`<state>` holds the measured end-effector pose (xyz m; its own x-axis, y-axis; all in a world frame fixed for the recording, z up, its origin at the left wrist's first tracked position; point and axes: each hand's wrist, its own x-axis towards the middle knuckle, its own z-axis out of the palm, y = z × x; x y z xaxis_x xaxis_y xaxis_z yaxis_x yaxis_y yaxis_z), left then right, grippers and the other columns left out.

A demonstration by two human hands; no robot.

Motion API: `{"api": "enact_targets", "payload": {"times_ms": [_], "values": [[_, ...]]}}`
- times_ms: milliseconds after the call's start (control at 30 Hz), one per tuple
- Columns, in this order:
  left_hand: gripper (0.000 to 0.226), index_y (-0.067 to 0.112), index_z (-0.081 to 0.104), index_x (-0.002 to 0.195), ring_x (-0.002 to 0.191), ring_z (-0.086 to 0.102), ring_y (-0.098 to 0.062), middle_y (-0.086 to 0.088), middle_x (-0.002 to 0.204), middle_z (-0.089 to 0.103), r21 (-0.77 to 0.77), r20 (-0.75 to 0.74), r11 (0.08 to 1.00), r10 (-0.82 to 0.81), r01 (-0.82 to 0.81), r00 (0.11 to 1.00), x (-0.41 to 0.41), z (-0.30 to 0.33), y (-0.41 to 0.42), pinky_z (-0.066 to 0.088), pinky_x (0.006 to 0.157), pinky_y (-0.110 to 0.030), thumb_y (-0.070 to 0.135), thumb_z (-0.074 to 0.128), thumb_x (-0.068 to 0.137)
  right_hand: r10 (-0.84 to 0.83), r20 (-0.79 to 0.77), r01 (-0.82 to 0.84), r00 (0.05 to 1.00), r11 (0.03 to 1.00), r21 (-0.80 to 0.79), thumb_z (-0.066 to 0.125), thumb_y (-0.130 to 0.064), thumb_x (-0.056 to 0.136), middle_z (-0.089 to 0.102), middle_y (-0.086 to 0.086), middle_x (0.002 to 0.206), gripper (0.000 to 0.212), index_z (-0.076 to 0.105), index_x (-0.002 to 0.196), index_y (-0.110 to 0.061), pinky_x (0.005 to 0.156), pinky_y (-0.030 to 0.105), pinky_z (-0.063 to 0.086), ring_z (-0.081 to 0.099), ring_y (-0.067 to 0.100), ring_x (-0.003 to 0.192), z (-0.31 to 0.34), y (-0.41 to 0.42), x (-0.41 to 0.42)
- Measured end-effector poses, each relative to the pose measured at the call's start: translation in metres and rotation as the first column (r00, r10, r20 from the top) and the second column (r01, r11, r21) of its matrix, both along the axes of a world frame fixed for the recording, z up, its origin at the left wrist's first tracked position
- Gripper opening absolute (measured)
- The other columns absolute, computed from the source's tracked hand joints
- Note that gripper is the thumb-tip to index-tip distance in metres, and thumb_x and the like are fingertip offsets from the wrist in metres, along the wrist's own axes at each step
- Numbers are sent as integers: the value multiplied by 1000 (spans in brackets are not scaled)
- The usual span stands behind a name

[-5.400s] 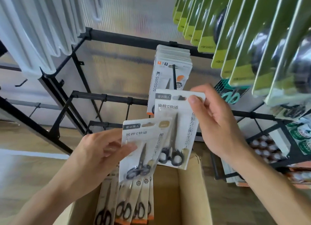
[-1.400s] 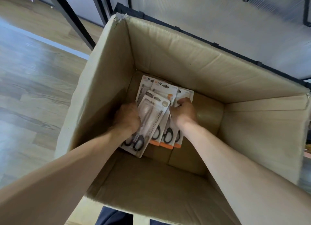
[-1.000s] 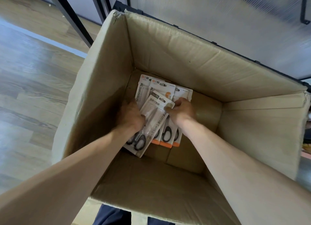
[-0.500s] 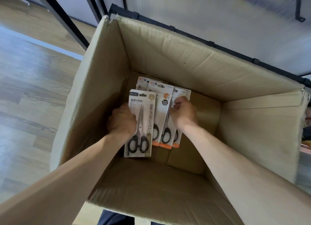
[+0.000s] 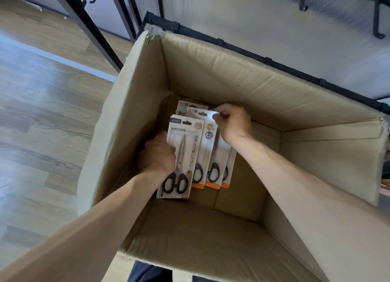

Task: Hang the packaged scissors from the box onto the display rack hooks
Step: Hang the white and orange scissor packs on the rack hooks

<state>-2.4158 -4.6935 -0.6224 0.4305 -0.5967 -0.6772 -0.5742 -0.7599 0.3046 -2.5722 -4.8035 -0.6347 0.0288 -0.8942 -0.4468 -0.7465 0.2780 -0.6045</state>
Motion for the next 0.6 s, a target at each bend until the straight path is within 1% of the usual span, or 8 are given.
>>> {"api": "enact_targets", "payload": {"times_ms": [67,167,233,300,400,500,533,600], "values": [[15,24,61,112,106,60,-25,-2,119,65,-50,-92,998,20,-24,996,0,11,7,47,83,-31,23,54,99,-5,27,5,1000,1000,14,66,-18,95,65,-12,89,9,71,97,-25,62,14,40,61,6,81,17,15,-8],[31,27,63,127,107,61,-17,9,117,66,-122,-240,989,55,-87,969,-5,44,27,42,76,-19,17,55,99,4,54,-3,999,1000,-9,67,-24,95,71,-12,92,6,72,95,-26,64,17,46,68,9,85,52,44,-29],[31,36,63,123,95,65,-11,18,105,65,-201,-309,971,65,-132,949,-5,72,46,46,70,-20,19,58,98,-3,120,7,993,999,-32,66,-24,94,73,-13,89,8,74,94,-27,72,29,58,69,7,87,81,64,-46],[31,45,63,115,86,65,-2,26,99,67,-289,-328,949,24,-124,944,-4,103,63,50,72,-22,20,60,97,-8,163,20,987,997,-70,65,-22,93,73,-14,87,10,72,91,-30,74,41,61,71,8,85,120,82,-59],[26,47,65,106,86,67,1,26,99,71,-329,-353,930,38,-162,935,-1,152,75,56,74,-28,23,60,96,25,113,-8,993,988,-155,64,-18,95,73,-16,88,14,72,90,-28,73,31,58,69,5,83,188,94,-75],[26,40,68,112,87,71,-4,21,100,73,-368,-412,916,-4,-162,911,1,211,78,59,69,-35,22,57,96,52,93,-34,994,980,-194,63,-17,97,72,-14,91,11,72,94,-20,74,23,53,67,5,84,263,96,-84],[26,39,68,113,86,71,-2,21,99,74,-388,-412,911,-33,-142,911,1,234,80,59,67,-34,22,57,96,63,78,-45,995,977,-207,62,-17,97,72,-14,92,11,72,95,-19,76,23,53,67,5,85,287,97,-86],[23,35,67,113,84,69,4,19,99,73,-432,-393,899,-111,-76,913,1,274,85,54,60,-21,22,57,97,88,54,-74,995,971,-227,60,-13,98,72,-8,94,13,73,100,-12,76,15,50,65,1,84,334,103,-87]]}}
